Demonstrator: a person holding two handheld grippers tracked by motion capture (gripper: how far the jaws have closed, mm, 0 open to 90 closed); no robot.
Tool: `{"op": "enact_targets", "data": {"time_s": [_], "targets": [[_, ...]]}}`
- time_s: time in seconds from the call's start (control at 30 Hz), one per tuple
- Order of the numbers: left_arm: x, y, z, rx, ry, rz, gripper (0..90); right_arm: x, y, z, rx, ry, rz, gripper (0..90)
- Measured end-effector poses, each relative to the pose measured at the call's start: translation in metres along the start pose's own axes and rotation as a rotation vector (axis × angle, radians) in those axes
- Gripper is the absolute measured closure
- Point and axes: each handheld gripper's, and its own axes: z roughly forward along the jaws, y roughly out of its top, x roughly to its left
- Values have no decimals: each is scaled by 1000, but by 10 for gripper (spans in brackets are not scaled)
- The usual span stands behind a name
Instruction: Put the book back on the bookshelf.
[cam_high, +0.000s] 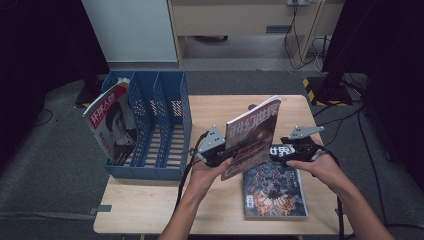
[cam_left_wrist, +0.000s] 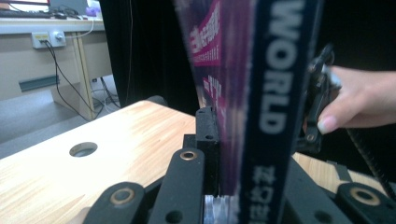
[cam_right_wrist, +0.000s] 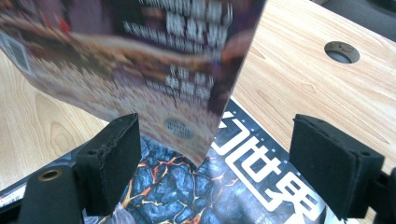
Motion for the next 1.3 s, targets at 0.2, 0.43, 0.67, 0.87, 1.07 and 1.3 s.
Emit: {"op": "enact_targets", "data": {"time_s": [0.2, 0.43, 0.67, 0.87, 1.07, 1.3], "targets": [[0, 15, -9, -3, 22, 25, 841, -1, -3, -1, 7, -8, 11, 169], [4, 24, -23, -2, 47, 47, 841, 1, -7, 3, 15, -29, 24, 167], [7, 28, -33, 3, 63, 57, 842, 5, -16, 13, 41, -57, 62, 146], [11, 29, -42, -4, 76, 52, 841, 12, -27, 25, 56, -83, 87, 126], [15, 30, -52, -11, 91, 49, 842, 15, -38, 31, 47, -122, 131, 120], [16, 34, -60, -12, 105, 48, 841, 21, -51, 32, 16, -149, 187, 115]]}}
